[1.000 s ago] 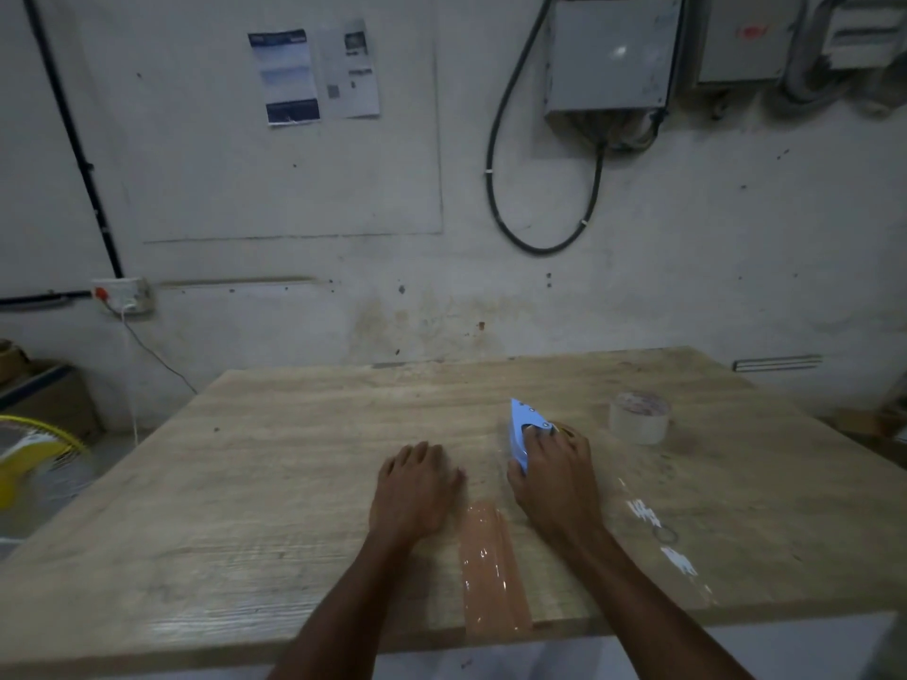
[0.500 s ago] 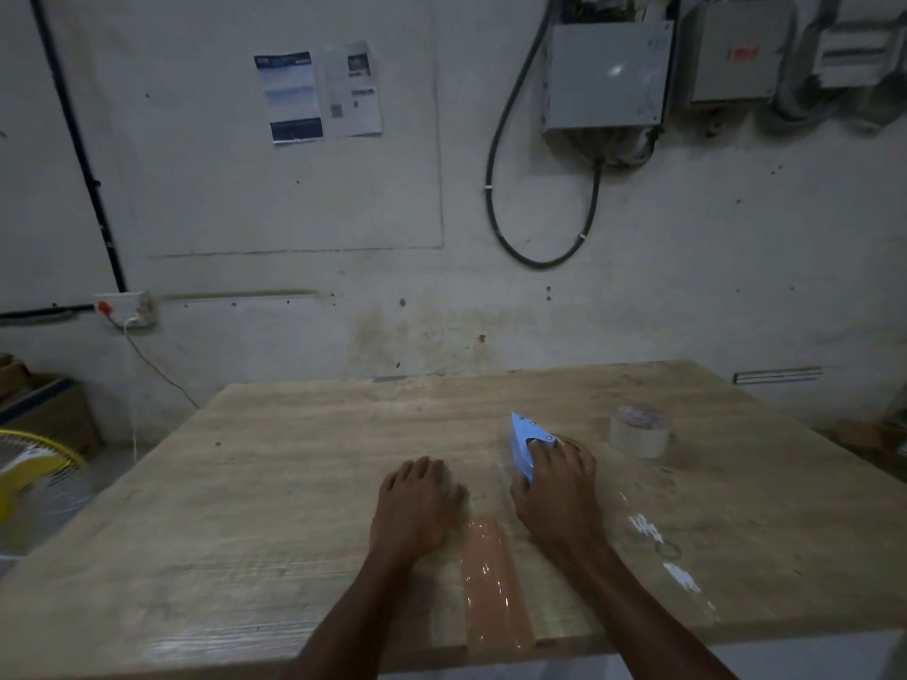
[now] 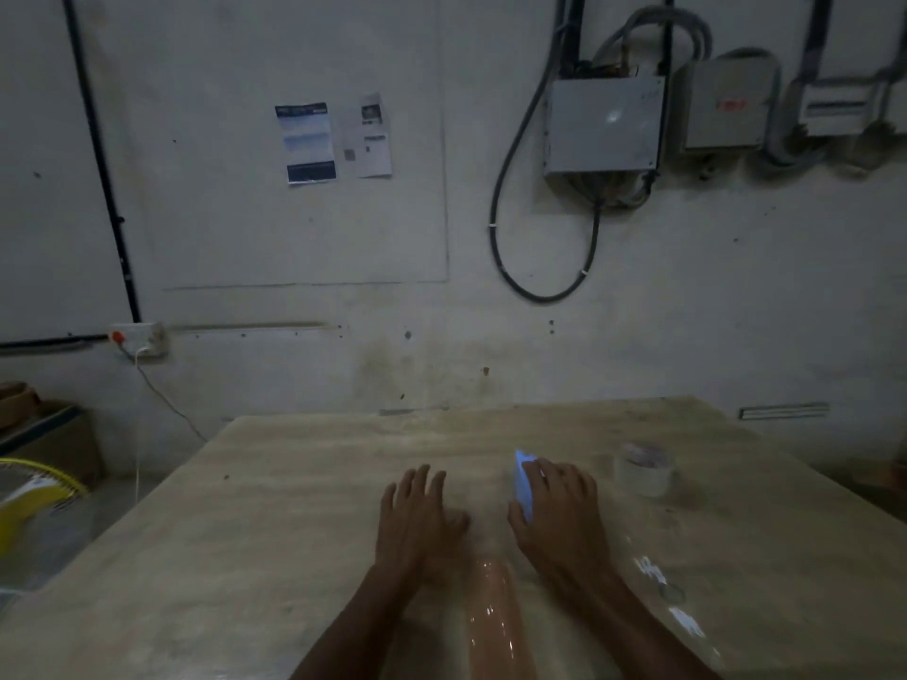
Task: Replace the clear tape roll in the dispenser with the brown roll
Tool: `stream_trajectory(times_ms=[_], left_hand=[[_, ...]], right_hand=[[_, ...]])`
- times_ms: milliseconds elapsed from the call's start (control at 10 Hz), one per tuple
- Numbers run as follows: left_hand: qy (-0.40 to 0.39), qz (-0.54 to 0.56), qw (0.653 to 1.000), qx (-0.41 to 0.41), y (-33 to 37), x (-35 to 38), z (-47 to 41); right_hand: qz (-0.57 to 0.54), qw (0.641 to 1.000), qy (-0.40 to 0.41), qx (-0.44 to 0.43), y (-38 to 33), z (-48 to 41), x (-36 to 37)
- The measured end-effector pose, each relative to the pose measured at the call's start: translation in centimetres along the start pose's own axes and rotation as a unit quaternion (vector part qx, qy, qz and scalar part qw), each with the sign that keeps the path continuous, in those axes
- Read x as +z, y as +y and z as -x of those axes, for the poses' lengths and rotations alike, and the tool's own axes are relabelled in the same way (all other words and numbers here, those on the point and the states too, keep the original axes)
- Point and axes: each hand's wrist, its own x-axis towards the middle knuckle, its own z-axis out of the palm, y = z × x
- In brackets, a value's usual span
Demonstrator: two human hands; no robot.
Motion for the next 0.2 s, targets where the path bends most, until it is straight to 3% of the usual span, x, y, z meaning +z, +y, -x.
stream_trajectory(times_ms=[200], left_hand=[[0.153,-0.062,0.984,0.064,0.7,-7.6,-3.7]], right_hand=[[0.028,0.999,0.037,-0.016,1.2,-5.7,-3.2]])
